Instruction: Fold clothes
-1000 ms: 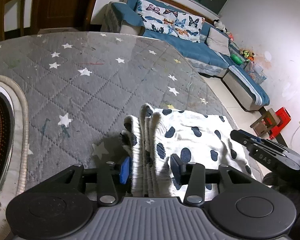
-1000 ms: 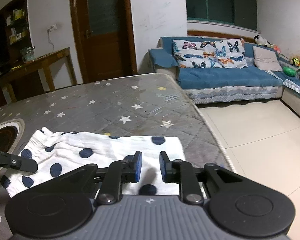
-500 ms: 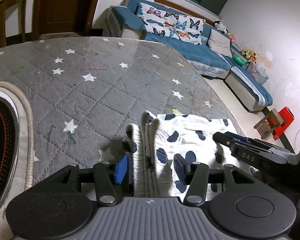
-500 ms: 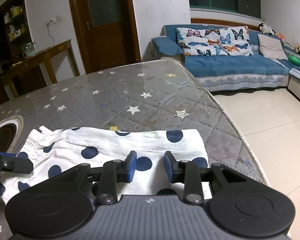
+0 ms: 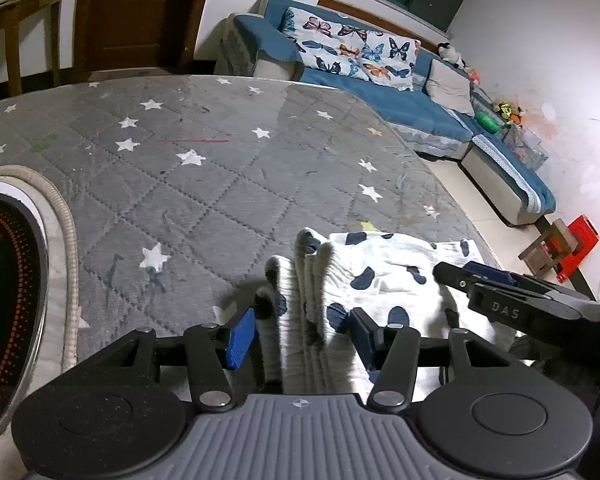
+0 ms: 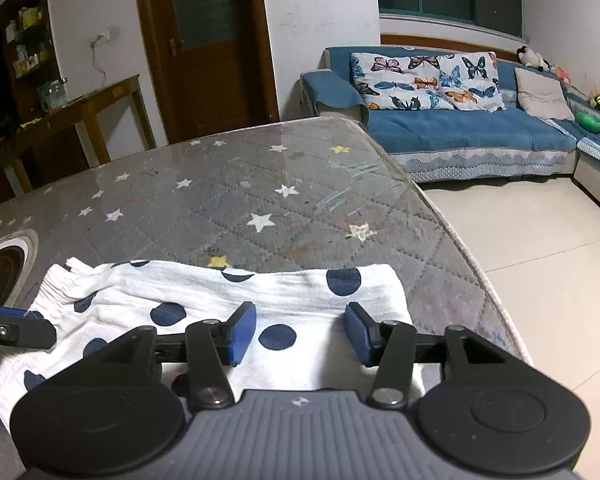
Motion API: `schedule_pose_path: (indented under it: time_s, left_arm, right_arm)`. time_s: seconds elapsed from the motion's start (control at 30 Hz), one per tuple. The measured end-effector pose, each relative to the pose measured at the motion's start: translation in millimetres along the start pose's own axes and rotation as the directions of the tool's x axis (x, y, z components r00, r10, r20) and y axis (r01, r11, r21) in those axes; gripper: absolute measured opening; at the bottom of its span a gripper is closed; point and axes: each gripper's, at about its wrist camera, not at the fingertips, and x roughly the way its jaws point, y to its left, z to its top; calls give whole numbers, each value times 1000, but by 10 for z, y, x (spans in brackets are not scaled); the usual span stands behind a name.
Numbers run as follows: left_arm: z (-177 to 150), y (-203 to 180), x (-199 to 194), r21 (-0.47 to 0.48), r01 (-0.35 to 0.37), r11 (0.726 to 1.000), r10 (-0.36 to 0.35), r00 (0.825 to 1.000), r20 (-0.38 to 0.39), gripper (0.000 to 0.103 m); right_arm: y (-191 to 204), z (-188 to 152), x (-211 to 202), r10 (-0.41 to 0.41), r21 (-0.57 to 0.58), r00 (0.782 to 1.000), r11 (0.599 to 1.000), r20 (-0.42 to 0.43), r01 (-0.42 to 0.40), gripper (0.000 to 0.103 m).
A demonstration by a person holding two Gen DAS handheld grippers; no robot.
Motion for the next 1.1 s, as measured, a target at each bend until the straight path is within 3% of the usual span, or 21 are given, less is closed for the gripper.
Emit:
schedule_pose_path:
  time_s: [0.23,0.57,0.8,1.1]
  left_arm:
    - [-37,-7,-33,16,-5,1000,5,1000,11,58]
    - [-9,-12,16,38,-31,999,30,999,19,58]
    - [2,-9,22,36,-36,999,36,999,14,59]
    - [114,-274,61,175,-87,981,74,994,79,59]
  right_arm:
    - [-24,-78,-270,26,2,999,1000,23,-26,55]
    - [-56,-442,-714,54,-22,998,998,46,-53,59]
    - [-131,-670,-717,25,-31,1000,999,16,-25,61]
    - [-66,-557,-719,57,-45,997,998,55,-54,62]
